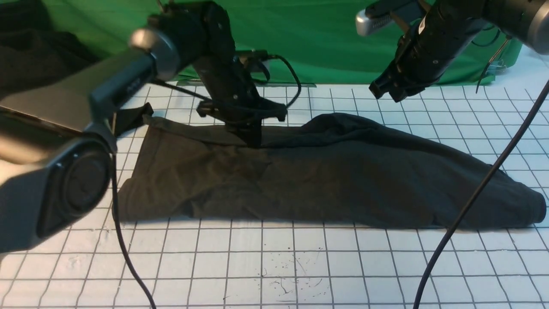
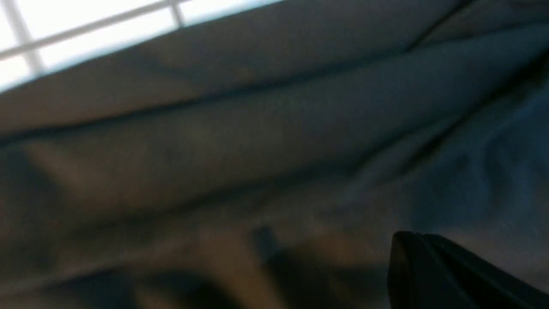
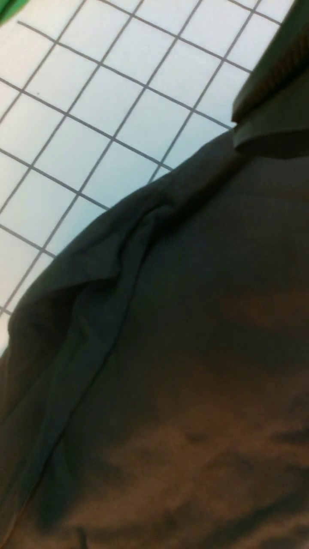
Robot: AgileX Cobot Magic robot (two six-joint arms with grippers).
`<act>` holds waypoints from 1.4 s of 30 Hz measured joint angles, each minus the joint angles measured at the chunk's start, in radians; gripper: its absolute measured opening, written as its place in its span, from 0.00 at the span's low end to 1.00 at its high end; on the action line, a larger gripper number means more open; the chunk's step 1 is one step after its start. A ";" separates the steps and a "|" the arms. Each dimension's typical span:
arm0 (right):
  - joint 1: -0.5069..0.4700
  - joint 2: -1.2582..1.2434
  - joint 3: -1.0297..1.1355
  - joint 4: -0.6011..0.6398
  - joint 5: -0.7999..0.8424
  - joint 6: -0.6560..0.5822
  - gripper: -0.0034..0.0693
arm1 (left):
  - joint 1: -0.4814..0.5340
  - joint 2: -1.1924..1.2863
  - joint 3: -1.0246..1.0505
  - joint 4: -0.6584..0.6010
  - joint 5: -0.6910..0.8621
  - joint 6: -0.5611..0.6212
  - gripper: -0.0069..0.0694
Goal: Fold a long-sleeved shirt over a white checkered tablecloth.
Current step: 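Pull the folded dark garment lengthwise by its ends to straighten it flat on the table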
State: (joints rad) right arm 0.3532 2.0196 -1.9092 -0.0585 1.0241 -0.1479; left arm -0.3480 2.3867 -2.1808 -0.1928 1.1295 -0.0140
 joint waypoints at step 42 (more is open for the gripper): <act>-0.416 -0.123 0.309 0.044 0.113 0.126 0.52 | 0.058 -0.362 0.405 -0.001 -0.028 0.098 0.09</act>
State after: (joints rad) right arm -0.0625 1.8971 -1.6004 -0.0148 1.1370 -0.0218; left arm -0.2899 2.0246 -1.7758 -0.1937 1.1020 0.0844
